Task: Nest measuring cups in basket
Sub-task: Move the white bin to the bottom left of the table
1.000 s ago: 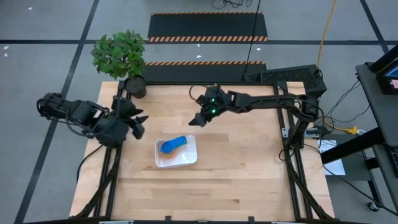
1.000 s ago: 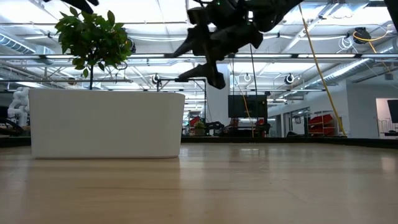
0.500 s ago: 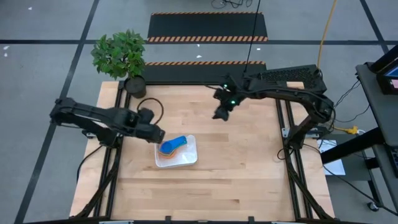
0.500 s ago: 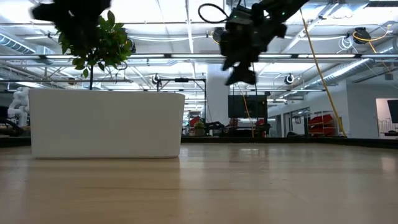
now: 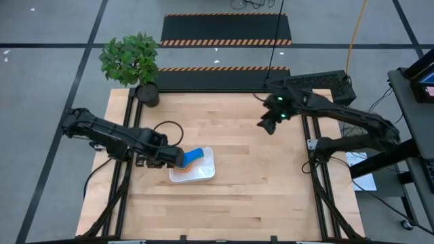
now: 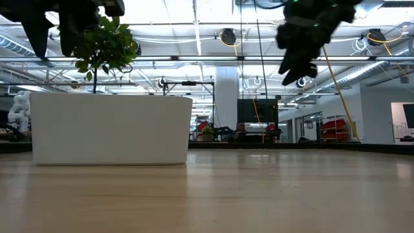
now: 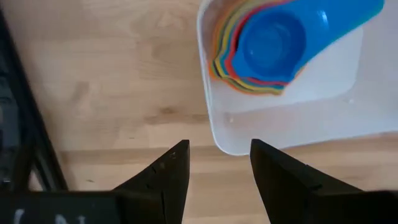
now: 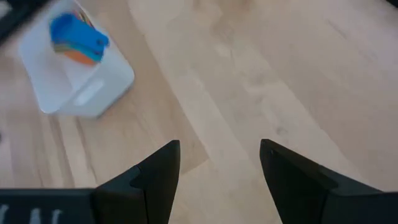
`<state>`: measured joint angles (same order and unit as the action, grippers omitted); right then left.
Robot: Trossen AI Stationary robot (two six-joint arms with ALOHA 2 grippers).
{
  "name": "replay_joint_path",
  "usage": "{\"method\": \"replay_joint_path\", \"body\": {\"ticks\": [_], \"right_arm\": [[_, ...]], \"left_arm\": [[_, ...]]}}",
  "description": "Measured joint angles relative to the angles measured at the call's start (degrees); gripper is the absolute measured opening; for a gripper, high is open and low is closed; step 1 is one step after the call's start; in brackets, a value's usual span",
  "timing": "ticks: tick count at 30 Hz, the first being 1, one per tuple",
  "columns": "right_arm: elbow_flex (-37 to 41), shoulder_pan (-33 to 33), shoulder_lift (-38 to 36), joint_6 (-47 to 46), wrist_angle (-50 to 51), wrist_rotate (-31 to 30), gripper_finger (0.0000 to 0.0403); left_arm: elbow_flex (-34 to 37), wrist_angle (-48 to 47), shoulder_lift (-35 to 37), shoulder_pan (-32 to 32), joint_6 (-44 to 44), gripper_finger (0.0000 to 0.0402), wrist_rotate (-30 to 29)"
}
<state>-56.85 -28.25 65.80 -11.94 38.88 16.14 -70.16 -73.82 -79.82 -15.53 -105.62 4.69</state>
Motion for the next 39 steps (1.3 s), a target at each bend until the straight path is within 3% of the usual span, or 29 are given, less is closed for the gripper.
{"method": "replay_joint_path", "body": {"ticks": [7,13,17,23,34,39], "right_arm": [[11.8,-2.7,-15.6,-3.9,-3.4,0.4,0.0215],[15.2,-2.7,-22.9,-4.6,-4.6,0.6,0.0215],[15.2,-2.7,-23.7,-8.3,-7.4,0.5,0.0215],[15.2,-2.7,-22.3,-14.4,-16.0,-0.1,0.0215],[15.2,-2.7,-19.8,-15.4,-20.7,-1.0,0.0215],[15.2,-2.7,-19.9,-15.5,-20.6,-1.0,0.0215]], "left_arm": [[3.0,2.4,0.0,-0.8,2.7,0.0170,-0.3],[8.5,9.6,0.0,-1.2,9.3,0.0170,-1.6],[13.6,14.4,0.0,-2.5,7.6,0.0170,-0.8],[16.7,14.3,0.0,-4.5,5.4,0.0170,-0.2],[20.8,20.6,0.0,-5.4,5.4,0.0169,-1.6],[21.2,20.8,0.0,-6.5,4.9,0.0126,-1.7]]}}
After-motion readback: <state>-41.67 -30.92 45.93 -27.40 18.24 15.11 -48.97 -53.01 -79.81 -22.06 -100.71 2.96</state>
